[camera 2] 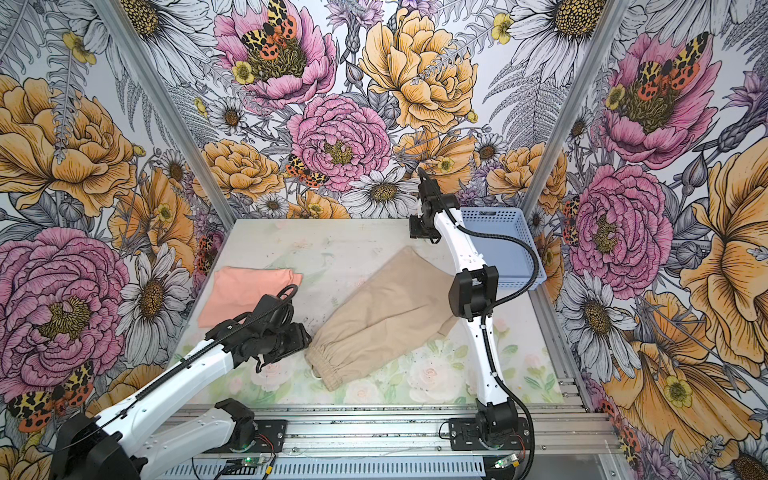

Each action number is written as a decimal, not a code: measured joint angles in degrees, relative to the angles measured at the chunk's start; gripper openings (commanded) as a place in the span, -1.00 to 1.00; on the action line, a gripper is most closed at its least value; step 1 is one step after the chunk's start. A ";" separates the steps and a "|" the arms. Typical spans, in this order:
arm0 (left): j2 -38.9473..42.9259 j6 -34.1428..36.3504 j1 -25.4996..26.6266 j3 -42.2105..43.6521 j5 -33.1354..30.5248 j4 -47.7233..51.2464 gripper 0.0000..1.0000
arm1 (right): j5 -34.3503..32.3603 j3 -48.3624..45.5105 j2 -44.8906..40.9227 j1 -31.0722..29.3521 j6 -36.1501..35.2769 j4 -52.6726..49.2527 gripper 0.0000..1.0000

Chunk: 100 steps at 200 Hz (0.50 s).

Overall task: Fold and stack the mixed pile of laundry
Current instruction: 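Lower the right gripper onto the trousers' far corner and grasp it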

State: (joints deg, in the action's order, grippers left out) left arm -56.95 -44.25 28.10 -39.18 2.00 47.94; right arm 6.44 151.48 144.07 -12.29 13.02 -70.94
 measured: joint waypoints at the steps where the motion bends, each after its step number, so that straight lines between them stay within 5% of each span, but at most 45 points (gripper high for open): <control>1: 0.11 0.02 0.07 -0.09 -0.09 0.00 0.30 | -0.07 -0.26 -0.13 0.00 0.00 0.02 0.07; 62: -6.95 -2.34 13.94 -6.14 -0.68 -0.02 0.18 | -3.15 -30.91 -21.11 0.17 -0.87 3.39 -0.03; 100: -15.06 -2.38 14.97 -5.99 0.24 -2.36 0.04 | -2.97 -49.79 -30.12 0.26 -0.02 9.60 -0.14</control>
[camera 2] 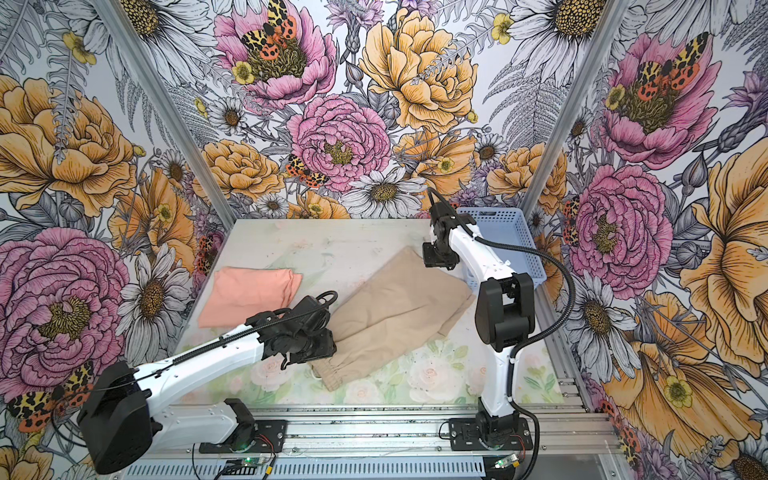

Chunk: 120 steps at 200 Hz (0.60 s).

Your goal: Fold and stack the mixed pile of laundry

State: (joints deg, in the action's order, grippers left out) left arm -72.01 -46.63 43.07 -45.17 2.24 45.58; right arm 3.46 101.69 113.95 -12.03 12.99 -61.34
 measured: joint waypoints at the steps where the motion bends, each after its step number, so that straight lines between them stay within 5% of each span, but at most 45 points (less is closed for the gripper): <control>1: -0.13 -0.02 -0.04 0.02 0.00 -0.07 0.04 | 0.02 -0.55 -0.09 0.02 0.02 0.24 -0.15; 65: -10.64 5.68 -7.54 -0.85 -0.13 -1.33 -0.14 | -0.02 -19.08 -0.81 1.25 1.42 7.96 -0.20; 120: -20.04 14.01 -12.57 -10.64 -5.05 1.55 -0.18 | 0.35 -30.88 -8.17 0.83 3.74 10.88 -0.21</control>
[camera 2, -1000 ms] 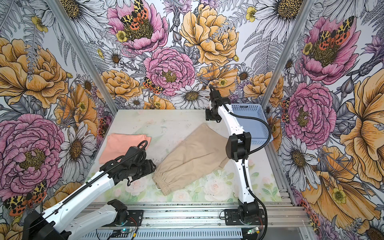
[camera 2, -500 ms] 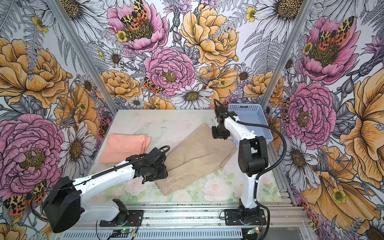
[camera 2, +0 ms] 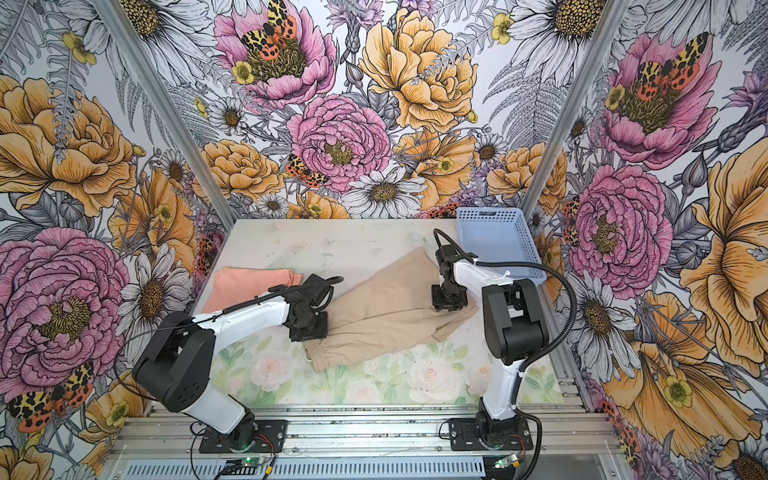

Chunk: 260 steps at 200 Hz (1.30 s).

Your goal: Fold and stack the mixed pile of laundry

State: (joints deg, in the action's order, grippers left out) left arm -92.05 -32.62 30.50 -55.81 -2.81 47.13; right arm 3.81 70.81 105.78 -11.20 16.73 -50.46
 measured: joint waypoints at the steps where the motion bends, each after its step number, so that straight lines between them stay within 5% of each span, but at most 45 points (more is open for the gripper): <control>1: -0.26 0.26 -0.17 -0.28 -0.24 0.09 -0.18 | 0.00 -0.17 -0.11 0.00 0.04 0.04 -0.21; 45: -6.03 8.00 -4.00 -9.11 -7.45 3.15 -0.17 | 1.25 -10.73 -7.34 -0.68 3.76 0.59 -0.27; 71: -7.06 11.67 -5.97 -12.74 -9.70 4.02 0.02 | 1.40 -14.53 -10.82 -0.90 5.51 0.00 -0.29; 117: 1.73 13.31 -3.82 -13.60 -9.05 4.57 0.27 | 2.58 -11.80 -18.12 -2.34 7.78 -0.94 -0.30; 149: 8.87 9.97 -1.01 -9.86 -4.98 3.17 0.27 | 3.61 -6.25 -14.97 -4.72 7.65 1.01 -0.28; 186: 7.30 5.62 -1.20 0.39 -1.29 0.39 0.22 | 3.91 -4.81 -7.89 -5.11 6.34 3.89 -0.28; 260: 2.32 7.65 -5.60 0.96 0.33 -3.13 0.17 | 3.37 -15.82 -10.47 -6.75 8.87 6.56 -0.32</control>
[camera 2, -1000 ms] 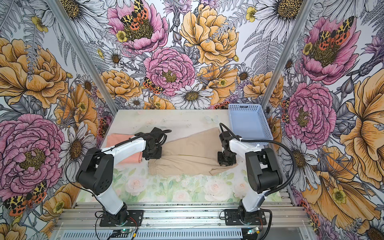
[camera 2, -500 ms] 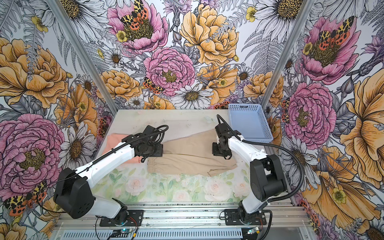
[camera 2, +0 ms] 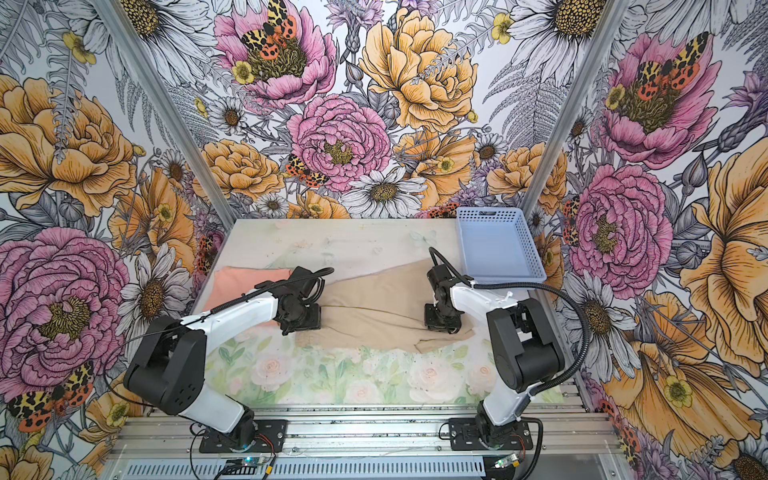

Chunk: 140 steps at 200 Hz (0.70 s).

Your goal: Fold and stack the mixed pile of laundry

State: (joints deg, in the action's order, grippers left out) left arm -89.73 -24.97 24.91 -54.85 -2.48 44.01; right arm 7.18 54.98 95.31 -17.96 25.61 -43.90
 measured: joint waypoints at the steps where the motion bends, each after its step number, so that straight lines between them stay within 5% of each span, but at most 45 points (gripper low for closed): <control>1: -0.09 0.09 0.00 -0.04 0.00 -0.02 0.17 | 0.00 -0.13 -0.07 -0.02 0.07 0.00 -0.32; 42: 0.66 2.58 -0.85 -0.72 1.01 -0.57 0.42 | -0.44 -3.13 -2.73 -1.14 2.89 1.11 -0.34; 72: 11.52 1.62 -4.17 2.08 2.21 -1.53 0.97 | -0.42 -4.00 -3.76 -1.64 4.15 0.48 -0.33; 100: 17.00 1.55 -10.34 4.68 4.57 -2.16 0.79 | -0.37 -4.00 -3.78 -1.97 4.61 -0.22 -0.33; 140: 9.01 2.82 -12.76 5.42 8.33 -2.64 0.61 | -0.39 -3.89 -3.78 -2.01 4.61 -0.61 -0.33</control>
State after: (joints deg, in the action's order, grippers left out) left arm -80.73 -22.15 12.14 -49.43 5.85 41.36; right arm 6.79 51.09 91.53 -19.97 30.22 -44.51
